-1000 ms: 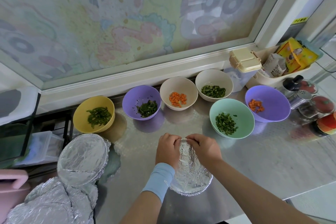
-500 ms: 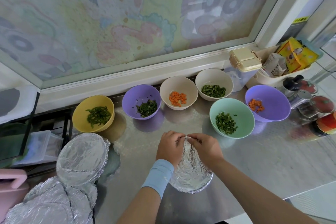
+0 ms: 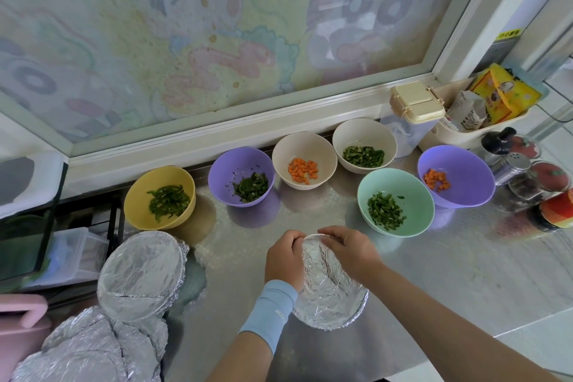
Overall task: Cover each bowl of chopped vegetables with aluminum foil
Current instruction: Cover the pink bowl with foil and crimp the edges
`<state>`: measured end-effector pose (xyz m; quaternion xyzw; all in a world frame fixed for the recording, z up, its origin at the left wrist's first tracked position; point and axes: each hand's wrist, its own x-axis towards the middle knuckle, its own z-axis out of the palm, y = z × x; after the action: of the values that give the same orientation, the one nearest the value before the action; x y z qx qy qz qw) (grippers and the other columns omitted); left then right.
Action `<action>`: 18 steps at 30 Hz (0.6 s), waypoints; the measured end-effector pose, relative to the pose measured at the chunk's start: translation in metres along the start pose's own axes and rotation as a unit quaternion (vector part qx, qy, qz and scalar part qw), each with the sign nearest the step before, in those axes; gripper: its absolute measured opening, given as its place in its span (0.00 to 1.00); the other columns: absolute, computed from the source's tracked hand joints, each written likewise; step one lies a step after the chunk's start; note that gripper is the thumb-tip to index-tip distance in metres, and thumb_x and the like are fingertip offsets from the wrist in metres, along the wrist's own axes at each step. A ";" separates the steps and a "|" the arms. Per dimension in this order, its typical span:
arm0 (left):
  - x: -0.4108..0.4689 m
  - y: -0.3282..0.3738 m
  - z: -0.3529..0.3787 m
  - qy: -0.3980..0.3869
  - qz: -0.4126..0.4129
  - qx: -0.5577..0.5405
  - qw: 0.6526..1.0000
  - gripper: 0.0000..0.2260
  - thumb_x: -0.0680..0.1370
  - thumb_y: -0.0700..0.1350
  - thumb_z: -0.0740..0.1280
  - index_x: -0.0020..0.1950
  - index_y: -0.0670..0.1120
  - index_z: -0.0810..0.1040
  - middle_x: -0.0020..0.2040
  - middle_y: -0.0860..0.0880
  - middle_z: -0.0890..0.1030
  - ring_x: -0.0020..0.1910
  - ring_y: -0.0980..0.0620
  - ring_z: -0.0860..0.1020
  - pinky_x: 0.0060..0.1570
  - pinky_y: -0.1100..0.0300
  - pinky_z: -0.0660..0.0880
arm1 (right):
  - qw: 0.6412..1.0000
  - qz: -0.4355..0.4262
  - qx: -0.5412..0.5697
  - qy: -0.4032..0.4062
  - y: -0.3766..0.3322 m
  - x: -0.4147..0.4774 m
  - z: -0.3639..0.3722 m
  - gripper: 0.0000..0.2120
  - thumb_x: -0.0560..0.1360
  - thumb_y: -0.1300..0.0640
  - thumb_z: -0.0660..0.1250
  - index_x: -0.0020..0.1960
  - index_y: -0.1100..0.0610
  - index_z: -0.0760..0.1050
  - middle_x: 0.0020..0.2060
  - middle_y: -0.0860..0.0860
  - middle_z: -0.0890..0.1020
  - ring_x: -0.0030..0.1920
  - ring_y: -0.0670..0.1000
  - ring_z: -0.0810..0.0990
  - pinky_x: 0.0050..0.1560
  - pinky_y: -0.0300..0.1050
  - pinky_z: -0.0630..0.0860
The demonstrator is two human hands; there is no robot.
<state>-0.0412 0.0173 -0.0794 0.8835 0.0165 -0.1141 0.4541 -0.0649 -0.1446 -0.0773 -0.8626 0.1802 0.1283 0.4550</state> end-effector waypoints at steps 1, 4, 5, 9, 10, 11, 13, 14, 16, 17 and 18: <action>-0.003 -0.001 -0.001 0.001 -0.009 -0.012 1.000 0.10 0.81 0.41 0.60 0.51 0.51 0.81 0.46 0.56 0.82 0.47 0.56 0.79 0.48 0.66 0.72 | 1.000 0.002 0.003 0.007 0.002 -0.002 0.000 0.10 0.78 0.48 0.67 0.58 0.42 0.80 0.47 0.37 0.82 0.48 0.39 0.78 0.50 0.34 0.71; -0.006 -0.002 0.000 -0.027 0.005 -0.022 0.999 0.15 0.81 0.38 0.58 0.57 0.53 0.81 0.53 0.58 0.82 0.53 0.59 0.78 0.53 0.73 0.69 | 0.999 0.015 0.018 0.025 0.004 -0.005 0.000 0.08 0.78 0.49 0.67 0.55 0.40 0.81 0.40 0.36 0.82 0.42 0.36 0.77 0.42 0.30 0.68; -0.006 -0.002 -0.001 -0.036 0.010 -0.020 0.999 0.17 0.81 0.38 0.58 0.59 0.53 0.81 0.55 0.58 0.82 0.55 0.60 0.78 0.54 0.75 0.68 | 0.999 0.019 0.022 0.027 0.004 -0.005 0.001 0.08 0.77 0.49 0.67 0.54 0.40 0.82 0.39 0.36 0.82 0.41 0.36 0.77 0.41 0.30 0.68; -0.005 -0.001 -0.001 -0.038 0.011 -0.013 0.999 0.18 0.81 0.38 0.57 0.60 0.54 0.81 0.56 0.58 0.82 0.56 0.59 0.77 0.56 0.71 0.70 | 0.999 0.031 0.040 0.021 0.004 -0.003 0.000 0.06 0.77 0.49 0.69 0.51 0.42 0.83 0.39 0.37 0.83 0.41 0.36 0.78 0.41 0.31 0.69; -0.006 -0.001 0.000 -0.035 0.008 -0.012 0.999 0.18 0.81 0.38 0.56 0.59 0.54 0.81 0.55 0.58 0.82 0.55 0.59 0.78 0.57 0.69 0.71 | 0.998 0.031 0.041 0.018 0.004 -0.002 -0.001 0.05 0.77 0.49 0.69 0.51 0.42 0.83 0.40 0.37 0.83 0.43 0.36 0.78 0.42 0.31 0.69; -0.006 -0.001 0.001 -0.034 0.005 -0.011 0.999 0.18 0.81 0.38 0.56 0.59 0.54 0.81 0.55 0.57 0.82 0.55 0.59 0.78 0.57 0.67 0.71 | 0.999 0.030 0.042 0.015 0.004 -0.001 -0.001 0.05 0.77 0.49 0.69 0.50 0.42 0.83 0.41 0.37 0.83 0.44 0.37 0.79 0.43 0.31 0.70; -0.004 -0.001 0.002 -0.035 -0.001 -0.007 0.999 0.18 0.80 0.38 0.56 0.58 0.53 0.81 0.54 0.56 0.82 0.55 0.57 0.77 0.57 0.64 0.72 | 0.998 0.031 0.045 0.012 0.002 -0.001 -0.003 0.06 0.77 0.50 0.69 0.49 0.41 0.83 0.41 0.37 0.84 0.45 0.37 0.79 0.43 0.31 0.70; -0.002 -0.001 0.002 -0.038 -0.003 -0.001 0.999 0.17 0.80 0.38 0.56 0.57 0.53 0.81 0.54 0.55 0.82 0.55 0.56 0.77 0.58 0.62 0.73 | 0.998 0.032 0.044 0.008 0.001 -0.002 -0.004 0.06 0.77 0.51 0.69 0.48 0.41 0.83 0.41 0.37 0.84 0.44 0.37 0.79 0.43 0.30 0.70; 0.004 0.002 0.000 -0.049 0.010 0.029 0.998 0.17 0.78 0.36 0.57 0.55 0.51 0.81 0.53 0.53 0.81 0.56 0.55 0.76 0.59 0.62 0.72 | 0.999 0.033 0.034 -0.005 0.000 -0.002 -0.004 0.06 0.77 0.50 0.68 0.48 0.40 0.83 0.41 0.37 0.84 0.44 0.37 0.79 0.43 0.31 0.72; 0.007 0.004 -0.001 -0.053 0.030 0.045 0.997 0.17 0.76 0.35 0.57 0.55 0.50 0.82 0.54 0.53 0.81 0.56 0.55 0.75 0.59 0.64 0.69 | 0.999 0.031 0.026 -0.009 0.000 -0.002 -0.004 0.06 0.77 0.49 0.68 0.49 0.40 0.83 0.41 0.37 0.84 0.44 0.37 0.79 0.44 0.33 0.73; 0.011 0.006 -0.002 -0.055 0.054 0.055 0.995 0.17 0.76 0.34 0.58 0.55 0.48 0.82 0.54 0.53 0.81 0.57 0.55 0.74 0.59 0.65 0.68 | 0.999 0.029 0.020 -0.009 0.000 -0.003 -0.004 0.06 0.77 0.49 0.68 0.50 0.41 0.83 0.41 0.37 0.84 0.44 0.38 0.80 0.45 0.34 0.74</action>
<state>-0.0293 0.0142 -0.0759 0.8989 -0.0628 -0.1388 0.4108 -0.0675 -0.1473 -0.0744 -0.8467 0.2033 0.1453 0.4697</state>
